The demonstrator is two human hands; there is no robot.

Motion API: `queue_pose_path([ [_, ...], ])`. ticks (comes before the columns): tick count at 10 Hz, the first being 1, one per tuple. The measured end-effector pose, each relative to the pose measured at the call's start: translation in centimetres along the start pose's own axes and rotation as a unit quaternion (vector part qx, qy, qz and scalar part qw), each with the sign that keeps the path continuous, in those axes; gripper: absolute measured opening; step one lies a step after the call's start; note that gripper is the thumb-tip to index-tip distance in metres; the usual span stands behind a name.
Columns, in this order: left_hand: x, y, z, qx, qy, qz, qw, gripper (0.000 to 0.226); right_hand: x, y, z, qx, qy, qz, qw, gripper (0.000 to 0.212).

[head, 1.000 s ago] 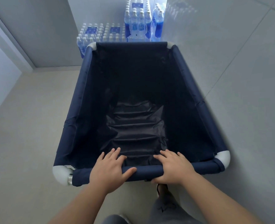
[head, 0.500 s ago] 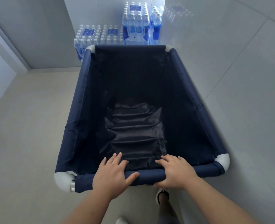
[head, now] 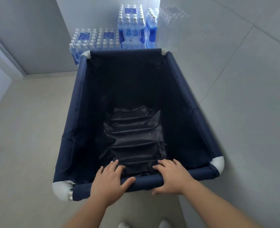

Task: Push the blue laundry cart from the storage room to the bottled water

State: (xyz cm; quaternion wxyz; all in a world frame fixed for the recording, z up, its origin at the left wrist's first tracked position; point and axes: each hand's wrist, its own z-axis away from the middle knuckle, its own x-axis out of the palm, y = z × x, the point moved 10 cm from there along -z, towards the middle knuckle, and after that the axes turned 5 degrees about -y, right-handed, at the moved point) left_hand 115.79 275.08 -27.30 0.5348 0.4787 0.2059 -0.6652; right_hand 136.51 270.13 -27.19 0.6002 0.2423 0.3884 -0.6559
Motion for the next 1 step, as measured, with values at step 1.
queue_pose_path([
  [1, -1.52, 0.06, -0.27, -0.001, 0.024, 0.006, 1.0, 0.089, -1.96, -0.42, 0.75, -0.019, 0.029, -0.052, 0.998, 0.108],
])
